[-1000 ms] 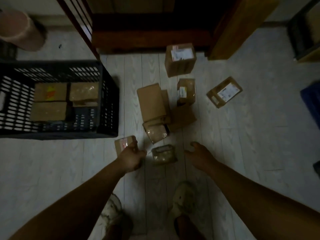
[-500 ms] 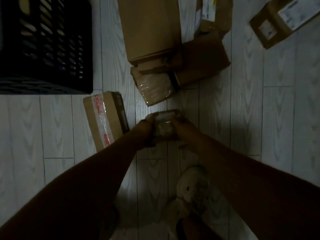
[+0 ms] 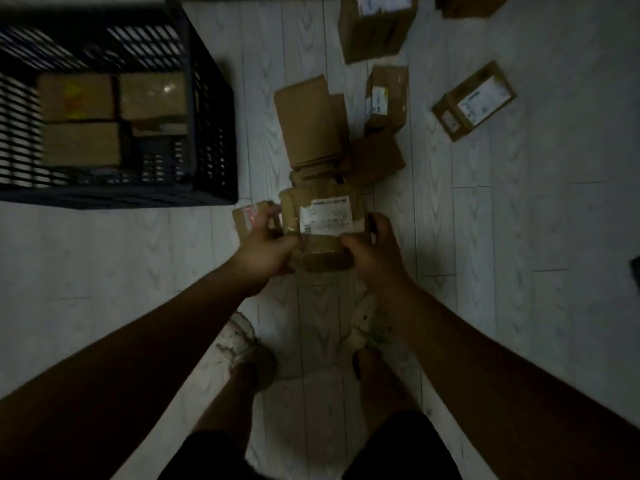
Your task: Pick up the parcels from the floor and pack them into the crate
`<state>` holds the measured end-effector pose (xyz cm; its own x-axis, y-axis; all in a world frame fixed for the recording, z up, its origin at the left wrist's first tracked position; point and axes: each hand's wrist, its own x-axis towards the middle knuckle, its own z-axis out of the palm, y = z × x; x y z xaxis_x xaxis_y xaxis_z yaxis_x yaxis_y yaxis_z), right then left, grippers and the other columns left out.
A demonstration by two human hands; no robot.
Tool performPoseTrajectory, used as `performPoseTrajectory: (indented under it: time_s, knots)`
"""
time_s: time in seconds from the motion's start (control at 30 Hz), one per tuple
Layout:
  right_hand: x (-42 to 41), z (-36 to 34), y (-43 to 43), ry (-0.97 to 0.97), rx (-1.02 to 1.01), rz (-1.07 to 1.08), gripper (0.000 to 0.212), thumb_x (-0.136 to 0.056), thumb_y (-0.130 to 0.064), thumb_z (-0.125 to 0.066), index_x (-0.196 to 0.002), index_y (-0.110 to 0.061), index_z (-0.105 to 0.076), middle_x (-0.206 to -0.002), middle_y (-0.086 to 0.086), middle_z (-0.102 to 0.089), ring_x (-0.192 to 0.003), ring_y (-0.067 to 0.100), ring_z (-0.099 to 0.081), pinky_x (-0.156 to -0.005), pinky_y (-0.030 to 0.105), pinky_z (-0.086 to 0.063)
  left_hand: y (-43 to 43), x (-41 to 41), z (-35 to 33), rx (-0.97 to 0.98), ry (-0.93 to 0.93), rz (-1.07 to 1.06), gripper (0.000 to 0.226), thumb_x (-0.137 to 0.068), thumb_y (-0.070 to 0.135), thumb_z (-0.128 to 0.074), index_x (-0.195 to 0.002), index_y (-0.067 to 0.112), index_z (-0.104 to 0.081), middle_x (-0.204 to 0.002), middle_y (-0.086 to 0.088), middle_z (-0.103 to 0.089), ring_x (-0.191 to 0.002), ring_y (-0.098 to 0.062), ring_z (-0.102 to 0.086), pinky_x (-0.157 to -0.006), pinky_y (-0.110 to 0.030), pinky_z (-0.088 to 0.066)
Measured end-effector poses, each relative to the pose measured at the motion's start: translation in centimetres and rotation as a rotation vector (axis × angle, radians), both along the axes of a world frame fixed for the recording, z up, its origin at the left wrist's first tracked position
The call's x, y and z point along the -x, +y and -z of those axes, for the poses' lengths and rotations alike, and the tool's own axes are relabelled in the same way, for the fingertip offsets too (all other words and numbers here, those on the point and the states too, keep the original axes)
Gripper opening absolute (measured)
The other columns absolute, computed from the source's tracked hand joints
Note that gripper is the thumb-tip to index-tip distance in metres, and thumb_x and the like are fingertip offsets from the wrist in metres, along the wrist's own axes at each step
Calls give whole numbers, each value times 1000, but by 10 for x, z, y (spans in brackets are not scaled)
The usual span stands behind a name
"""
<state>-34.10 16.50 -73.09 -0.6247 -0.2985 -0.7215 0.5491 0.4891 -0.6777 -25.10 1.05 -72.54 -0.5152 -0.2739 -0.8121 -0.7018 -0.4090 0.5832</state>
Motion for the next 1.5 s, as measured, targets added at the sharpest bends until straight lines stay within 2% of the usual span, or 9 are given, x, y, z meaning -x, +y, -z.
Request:
performPoseTrajectory:
  time_s: [0.2,0.43,0.57,0.7,0.8,1.0,1.2,1.3,1.5]
  knots:
    - [-17,-193,-44,182,199,39,55,-79,-18,-67,-121,-41,-39,-102,-33,-46,-91,-10,-52,-63,9,-47,-59,-15,-192,183,308,55,55,-82,7,-65,-107,50,-42,-106,1,-59,-76,-4,-68,-59,-28,-57]
    - [-50,-359,-74,467,331,-29,49,-77,-19,-68,-113,-39,-41,-111,-16,-53,-98,0,-56,-63,11,-51,-93,-53,-351,286,548,41,66,-81,7,-65,-126,43,-33,-113,10,-58,-92,-1,-65,-65,-18,-54]
    - [-64,-415,-82,542,374,-66,49,-75,-21,-69,-99,-54,-41,-111,-20,-52,-101,4,-56,-69,17,-51,-98,-72,-408,372,621,23,63,-81,9,-67,-121,46,-34,-115,3,-60,-93,-8,-67,-66,-22,-56]
    - [-75,-451,-92,564,430,-120,51,-73,-26,-71,-106,-50,-41,-119,-14,-51,-106,7,-53,-79,29,-54,-101,-96,-451,430,664,-62,60,-80,10,-68,-111,53,-39,-119,-2,-60,-93,-13,-68,-69,-27,-56]
    - [-92,-472,-104,613,472,-155,53,-74,-29,-71,-111,-49,-39,-112,-23,-48,-98,-3,-51,-69,15,-47,-104,-120,-479,502,685,-120,58,-81,12,-67,-118,48,-39,-119,3,-57,-90,-9,-68,-65,-24,-55]
    - [-128,-500,-149,596,542,-224,52,-78,-34,-67,-117,-48,-34,-129,-6,-49,-104,6,-52,-70,19,-47,-142,-167,-523,588,695,-143,62,-82,15,-67,-129,39,-35,-110,15,-57,-86,-3,-68,-58,-19,-54]
    - [-171,-508,-229,667,524,-264,52,-83,-35,-64,-123,-44,-32,-132,-5,-48,-109,9,-53,-73,20,-48,-212,-210,-528,564,682,-160,74,-78,19,-70,-137,37,-29,-121,10,-55,-109,-11,-58,-83,-38,-55]
    - [-196,-502,-273,693,497,-312,66,-80,-31,-70,-132,-40,-30,-134,-4,-46,-115,10,-51,-86,27,-48,-253,-234,-520,610,633,-110,84,-75,19,-74,-140,38,-24,-133,2,-49,-117,-16,-52,-93,-46,-49]
    - [-227,-492,-328,739,384,-396,85,-71,-34,-77,-137,-43,-24,-137,-12,-40,-120,7,-45,-95,32,-43,-321,-251,-510,548,615,-109,81,-80,7,-67,-142,33,-22,-129,4,-51,-106,-11,-58,-85,-35,-54]
